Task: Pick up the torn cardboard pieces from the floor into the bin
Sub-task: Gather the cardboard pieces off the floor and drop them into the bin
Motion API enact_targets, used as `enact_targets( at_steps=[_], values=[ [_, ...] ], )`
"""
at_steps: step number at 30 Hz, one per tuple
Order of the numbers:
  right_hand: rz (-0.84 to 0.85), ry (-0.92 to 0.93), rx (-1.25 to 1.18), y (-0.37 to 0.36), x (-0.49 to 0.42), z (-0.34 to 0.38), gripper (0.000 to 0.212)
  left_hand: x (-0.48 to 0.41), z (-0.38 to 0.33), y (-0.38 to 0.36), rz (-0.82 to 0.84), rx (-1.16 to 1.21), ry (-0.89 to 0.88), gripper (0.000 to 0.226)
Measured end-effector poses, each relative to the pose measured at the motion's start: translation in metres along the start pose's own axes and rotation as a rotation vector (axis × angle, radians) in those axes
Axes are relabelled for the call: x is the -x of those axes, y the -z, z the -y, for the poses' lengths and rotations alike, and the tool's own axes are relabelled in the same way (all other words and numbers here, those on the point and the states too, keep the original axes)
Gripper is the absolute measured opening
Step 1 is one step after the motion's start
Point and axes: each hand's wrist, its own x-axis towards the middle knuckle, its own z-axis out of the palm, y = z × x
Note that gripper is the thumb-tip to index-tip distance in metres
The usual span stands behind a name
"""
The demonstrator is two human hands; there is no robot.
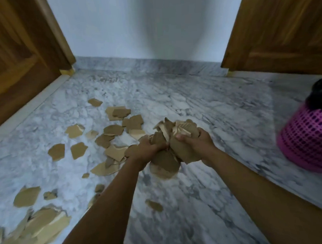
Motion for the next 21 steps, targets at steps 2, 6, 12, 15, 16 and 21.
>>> enact_targets(
  at_steps=[2,6,12,15,16,21],
  values=[
    [-0.041,0.026,-0.028,0.035,-0.001,0.019,0.081,-0.009,-0.030,-0.033,0.025,-0.002,-0.032,0.050],
    [-0.090,0.112,-0.037,0.117,-0.014,0.040,0.104,-0.033,-0.081,-0.110,0.077,0.035,-0.101,0.033],
    [-0.270,0.224,-0.018,0.263,-0.021,0.094,0.074,-0.076,-0.164,-0.249,0.178,0.059,-0.227,0.037],
    [-0.311,0.271,0.000,0.339,-0.023,0.118,0.071,-0.088,-0.207,-0.316,0.234,0.042,-0.266,0.036],
    [-0.333,0.287,0.006,0.362,-0.019,0.127,0.072,-0.092,-0.220,-0.338,0.251,0.034,-0.275,0.036],
    [-0.454,0.361,-0.027,0.478,-0.021,0.140,0.057,-0.125,-0.271,-0.450,0.336,-0.008,-0.303,0.056]
  ],
)
